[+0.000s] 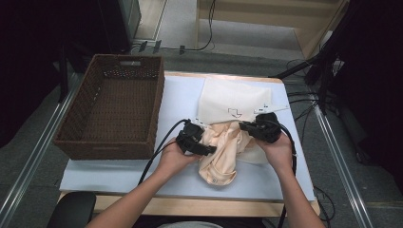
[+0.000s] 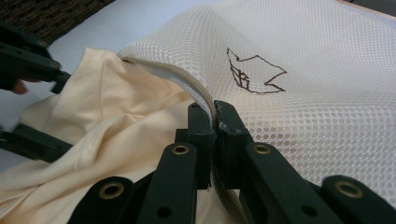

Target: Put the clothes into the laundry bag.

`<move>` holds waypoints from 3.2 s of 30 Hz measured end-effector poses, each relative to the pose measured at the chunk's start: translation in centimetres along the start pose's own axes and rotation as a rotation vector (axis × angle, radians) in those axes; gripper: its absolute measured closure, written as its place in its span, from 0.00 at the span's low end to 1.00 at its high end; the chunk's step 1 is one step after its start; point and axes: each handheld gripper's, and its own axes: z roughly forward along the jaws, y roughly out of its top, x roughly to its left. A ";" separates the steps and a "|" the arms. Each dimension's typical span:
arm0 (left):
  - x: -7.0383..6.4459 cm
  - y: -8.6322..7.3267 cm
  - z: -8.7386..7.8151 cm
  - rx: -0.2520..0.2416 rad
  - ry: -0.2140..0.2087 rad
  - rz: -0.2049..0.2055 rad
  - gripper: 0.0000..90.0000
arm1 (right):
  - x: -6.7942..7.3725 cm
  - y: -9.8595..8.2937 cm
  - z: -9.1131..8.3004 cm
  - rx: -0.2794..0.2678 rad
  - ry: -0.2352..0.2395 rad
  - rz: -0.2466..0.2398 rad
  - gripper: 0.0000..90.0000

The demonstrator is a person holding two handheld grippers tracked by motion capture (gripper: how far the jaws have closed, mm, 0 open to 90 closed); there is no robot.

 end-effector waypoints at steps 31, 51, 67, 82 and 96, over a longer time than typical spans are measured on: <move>-2.1 5.4 1.4 0.006 -0.046 0.075 0.90 | 0.6 0.8 -1.3 -0.052 0.032 0.000 0.98; 1.3 5.4 3.6 -0.001 0.008 -0.003 0.87 | 0.6 0.8 -1.5 -0.044 0.046 0.007 0.98; -1.0 4.8 -0.8 -0.035 -0.061 0.056 0.34 | -0.1 0.5 -1.6 -0.045 0.028 0.013 0.98; -4.5 3.0 -0.8 -0.027 -0.104 0.089 0.24 | -0.1 0.5 -1.5 -0.041 0.023 0.015 0.98; -4.1 3.4 6.0 -0.031 0.013 0.090 0.26 | -0.4 0.3 -1.4 -0.039 0.031 0.022 0.98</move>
